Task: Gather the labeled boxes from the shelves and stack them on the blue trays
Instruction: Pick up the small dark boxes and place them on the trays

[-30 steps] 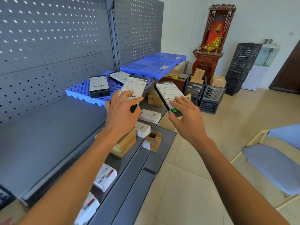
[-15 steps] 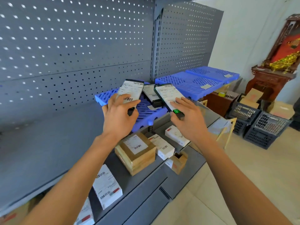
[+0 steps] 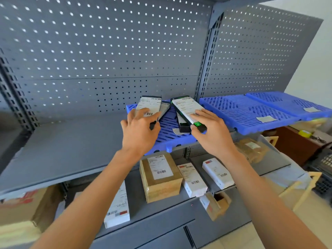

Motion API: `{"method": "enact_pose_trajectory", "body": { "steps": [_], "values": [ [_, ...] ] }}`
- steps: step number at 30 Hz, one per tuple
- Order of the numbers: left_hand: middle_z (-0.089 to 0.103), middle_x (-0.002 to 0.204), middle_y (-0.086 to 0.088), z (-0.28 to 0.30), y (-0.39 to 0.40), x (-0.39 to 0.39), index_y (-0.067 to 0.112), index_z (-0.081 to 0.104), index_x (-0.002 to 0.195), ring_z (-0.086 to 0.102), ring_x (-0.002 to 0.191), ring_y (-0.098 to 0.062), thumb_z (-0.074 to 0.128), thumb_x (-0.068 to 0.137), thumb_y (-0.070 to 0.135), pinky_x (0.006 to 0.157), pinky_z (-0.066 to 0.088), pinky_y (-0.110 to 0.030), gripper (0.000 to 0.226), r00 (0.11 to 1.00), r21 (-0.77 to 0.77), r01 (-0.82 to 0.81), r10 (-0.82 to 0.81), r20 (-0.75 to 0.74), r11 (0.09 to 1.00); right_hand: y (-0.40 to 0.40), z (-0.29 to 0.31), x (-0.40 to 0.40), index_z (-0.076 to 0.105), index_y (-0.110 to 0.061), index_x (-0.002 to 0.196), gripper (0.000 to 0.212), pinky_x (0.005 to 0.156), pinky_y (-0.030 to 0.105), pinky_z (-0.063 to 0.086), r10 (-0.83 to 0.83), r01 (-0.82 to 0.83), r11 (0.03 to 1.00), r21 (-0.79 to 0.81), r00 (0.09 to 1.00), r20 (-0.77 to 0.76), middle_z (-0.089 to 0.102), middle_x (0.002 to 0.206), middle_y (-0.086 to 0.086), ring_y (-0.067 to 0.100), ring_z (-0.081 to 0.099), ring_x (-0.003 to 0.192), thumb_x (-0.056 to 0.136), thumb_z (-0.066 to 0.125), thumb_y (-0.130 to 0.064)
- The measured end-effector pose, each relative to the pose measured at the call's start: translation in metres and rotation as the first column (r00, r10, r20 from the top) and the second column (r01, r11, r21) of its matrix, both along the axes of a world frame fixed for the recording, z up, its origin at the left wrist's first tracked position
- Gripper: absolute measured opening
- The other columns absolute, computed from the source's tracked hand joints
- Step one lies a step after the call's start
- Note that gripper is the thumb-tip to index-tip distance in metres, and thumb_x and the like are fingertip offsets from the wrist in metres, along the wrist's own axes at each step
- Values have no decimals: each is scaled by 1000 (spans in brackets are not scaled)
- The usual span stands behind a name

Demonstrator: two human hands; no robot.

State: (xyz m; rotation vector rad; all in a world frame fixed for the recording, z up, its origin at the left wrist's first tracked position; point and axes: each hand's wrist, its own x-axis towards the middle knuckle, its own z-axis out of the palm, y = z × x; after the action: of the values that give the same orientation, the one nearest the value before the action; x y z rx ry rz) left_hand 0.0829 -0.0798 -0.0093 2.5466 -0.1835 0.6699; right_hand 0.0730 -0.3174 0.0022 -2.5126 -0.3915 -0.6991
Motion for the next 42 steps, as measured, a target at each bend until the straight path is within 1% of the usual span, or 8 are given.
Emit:
{"method": "enact_pose_trajectory", "body": {
  "steps": [3,6,11,16,20,24,33,42],
  "values": [
    [47,150,-1,1,-10,-3,39,60,136,31,141,-36,52,100,34,102,30,-50,37,999,28,-42,42,-12,999,-5,-4,7,65,-24,132,39,116,35,36,48,-48,999,-12,999,18,59,142,-1,13,44,140,93,65,-26],
    [48,150,-1,1,-17,-4,34,62,133,33,140,-35,54,99,45,103,32,-51,36,995,64,-98,99,-8,993,-9,-9,12,67,-22,130,38,108,47,45,92,-90,995,-31,994,63,64,135,0,18,51,134,92,64,-28],
    [44,153,-2,0,-25,0,31,57,139,30,144,-34,53,95,60,106,33,-55,53,992,123,-121,126,-30,985,-9,-13,14,64,-21,131,47,99,56,47,95,-89,993,-83,993,64,62,135,-2,22,48,136,93,48,-44],
    [41,155,-2,-2,-27,-4,30,53,143,24,147,-34,54,95,57,105,34,-56,55,989,164,-134,141,-33,977,-9,-15,9,60,-21,134,45,100,54,42,79,-68,991,-119,993,88,54,144,2,25,39,142,96,50,-43],
    [37,157,-3,2,-27,-9,30,50,143,16,151,-33,52,97,54,109,29,-58,52,987,202,-147,158,-39,968,-8,-16,2,58,-21,136,43,101,53,42,71,-55,991,-126,990,122,51,147,5,27,38,142,97,55,-38],
    [39,157,-3,8,-27,-21,28,49,145,19,150,-31,53,98,51,111,29,-58,52,992,214,-121,123,3,969,-6,-16,-12,57,-20,139,44,103,55,42,43,-22,988,-155,989,138,51,147,6,27,39,142,96,59,-32],
    [40,156,0,10,6,-76,27,47,147,28,147,-27,55,98,45,108,36,-55,53,999,138,-41,41,3,990,16,-2,-56,58,-19,138,42,109,57,34,-33,43,976,-213,998,53,46,152,6,25,33,145,97,60,-30],
    [43,154,2,0,104,-188,28,44,150,33,144,-25,52,100,47,111,33,-51,54,991,136,-102,113,-74,985,123,-6,-142,52,-19,144,46,116,49,28,111,-131,967,-220,989,-101,41,156,7,25,33,146,101,55,-32]
  ]
}}
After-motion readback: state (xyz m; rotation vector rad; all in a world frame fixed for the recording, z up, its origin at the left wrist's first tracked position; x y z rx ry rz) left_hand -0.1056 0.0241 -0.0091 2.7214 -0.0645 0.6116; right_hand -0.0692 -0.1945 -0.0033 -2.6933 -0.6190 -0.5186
